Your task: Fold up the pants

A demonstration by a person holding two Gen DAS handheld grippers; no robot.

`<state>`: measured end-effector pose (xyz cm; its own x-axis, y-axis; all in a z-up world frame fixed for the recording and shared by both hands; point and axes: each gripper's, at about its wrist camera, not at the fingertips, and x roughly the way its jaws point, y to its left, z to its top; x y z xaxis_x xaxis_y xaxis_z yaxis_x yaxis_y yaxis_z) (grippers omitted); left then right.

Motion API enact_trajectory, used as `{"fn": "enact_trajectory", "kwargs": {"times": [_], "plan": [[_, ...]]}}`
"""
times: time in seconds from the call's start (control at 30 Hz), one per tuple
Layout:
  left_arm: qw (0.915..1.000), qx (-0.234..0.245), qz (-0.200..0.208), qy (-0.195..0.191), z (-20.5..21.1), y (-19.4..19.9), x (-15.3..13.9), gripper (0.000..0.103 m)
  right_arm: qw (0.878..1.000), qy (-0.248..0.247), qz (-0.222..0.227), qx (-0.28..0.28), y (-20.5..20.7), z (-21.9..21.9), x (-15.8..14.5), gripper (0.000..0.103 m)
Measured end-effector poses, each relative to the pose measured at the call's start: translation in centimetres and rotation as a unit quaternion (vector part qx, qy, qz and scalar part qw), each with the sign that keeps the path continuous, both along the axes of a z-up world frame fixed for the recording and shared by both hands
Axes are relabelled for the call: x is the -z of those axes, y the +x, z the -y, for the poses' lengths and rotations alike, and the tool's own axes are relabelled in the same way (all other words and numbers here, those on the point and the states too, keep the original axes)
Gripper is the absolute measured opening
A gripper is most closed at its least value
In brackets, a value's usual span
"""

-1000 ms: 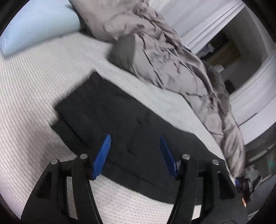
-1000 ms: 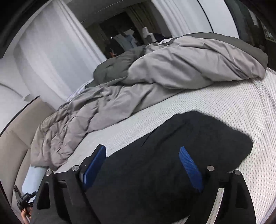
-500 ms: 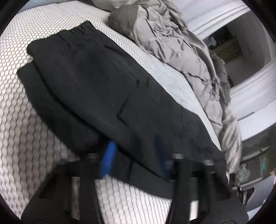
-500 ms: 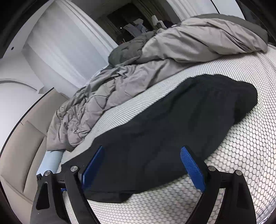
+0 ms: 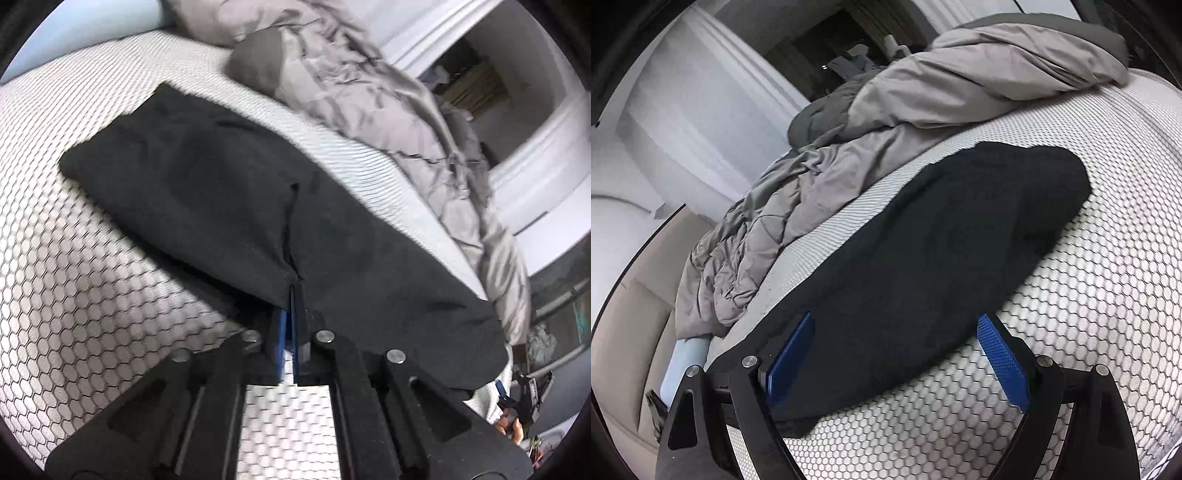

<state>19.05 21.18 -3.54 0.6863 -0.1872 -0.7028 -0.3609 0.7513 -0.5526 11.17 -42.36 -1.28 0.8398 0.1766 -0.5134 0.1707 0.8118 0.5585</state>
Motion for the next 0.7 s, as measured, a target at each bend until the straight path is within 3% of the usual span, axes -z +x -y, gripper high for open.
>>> {"fn": "enact_trajectory", "kwargs": {"times": [0.3,0.43,0.53,0.57,0.6,0.7], "plan": [[0.9998,-0.003,0.019,-0.009,-0.4,-1.5,-0.3,0.004,0.995,0.095,-0.01,0.011,0.1,2.2,1.3,0.09],[0.9997,-0.004,0.016,-0.018,-0.5,-1.5,0.3,0.004,0.99,0.136,-0.035,-0.001,1.4,2.9,3.4,0.077],[0.9997,-0.002,0.02,-0.012,-0.4,-1.5,0.2,0.004,0.992,0.122,-0.035,-0.012,2.7,2.3,4.3,0.035],[0.9997,-0.001,0.021,-0.013,-0.4,-1.5,0.1,0.004,0.994,0.107,-0.036,-0.013,2.8,2.2,4.3,0.011],[0.9996,0.002,0.021,-0.018,-0.5,-1.6,0.2,0.004,0.996,0.085,-0.034,-0.011,2.6,2.0,4.0,0.005],[0.9996,0.013,0.012,-0.02,-0.3,-1.6,0.5,0.004,0.997,0.076,0.011,0.011,-0.1,2.7,2.1,0.002]]}}
